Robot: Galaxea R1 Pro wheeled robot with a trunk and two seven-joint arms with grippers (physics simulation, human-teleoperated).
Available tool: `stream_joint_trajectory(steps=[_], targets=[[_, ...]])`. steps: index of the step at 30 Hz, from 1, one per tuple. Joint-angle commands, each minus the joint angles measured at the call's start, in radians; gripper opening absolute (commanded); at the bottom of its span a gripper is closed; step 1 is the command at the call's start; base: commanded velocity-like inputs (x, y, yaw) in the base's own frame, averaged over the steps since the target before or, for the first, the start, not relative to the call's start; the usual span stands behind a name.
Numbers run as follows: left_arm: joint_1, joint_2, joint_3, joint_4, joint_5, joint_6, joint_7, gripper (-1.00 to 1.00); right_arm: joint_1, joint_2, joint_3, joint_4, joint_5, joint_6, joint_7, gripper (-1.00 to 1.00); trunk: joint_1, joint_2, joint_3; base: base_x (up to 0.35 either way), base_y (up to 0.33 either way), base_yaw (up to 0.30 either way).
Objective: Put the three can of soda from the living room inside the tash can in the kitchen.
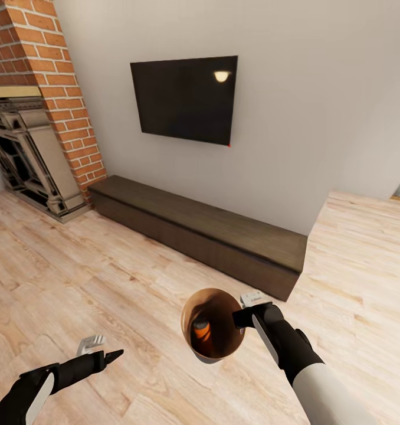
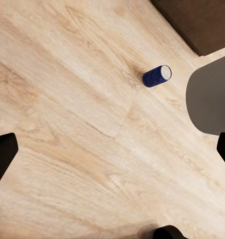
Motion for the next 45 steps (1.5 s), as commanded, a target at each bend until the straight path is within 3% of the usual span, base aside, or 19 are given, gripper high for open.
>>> stream_joint_trajectory(steps=[1,32,37,39,45], targets=[[0.000,0.000,0.000,0.000,0.000,0.000,0.000,1.00,0.000,0.000,-0.001,0.000,-0.016,0.000,0.005,-1.00,0.000,0.000,0.002,0.000,0.000,0.000],[0.000,-0.001,0.000,0.000,0.000,0.000,0.000,1.00,0.000,0.000,-0.002,0.001,-0.016,0.002,0.004,-1.00,0.000,0.000,0.046,0.000,0.000,0.000],[0.000,-0.001,0.000,0.000,0.000,0.000,0.000,1.00,0.000,-0.018,-0.003,0.002,-0.016,0.003,0.004,-1.00,0.000,0.000,0.047,0.000,0.000,-0.075],[0.000,-0.001,0.000,0.000,0.000,0.000,0.000,1.00,0.000,-0.040,-0.005,0.002,-0.017,0.003,0.005,-1.00,0.000,0.000,0.048,0.000,0.000,-0.215],[0.000,-0.001,0.000,0.000,0.000,-0.001,0.000,1.00,0.000,-0.045,-0.005,0.003,-0.017,0.003,0.005,-1.00,0.000,0.000,0.052,0.000,0.000,-0.253]])
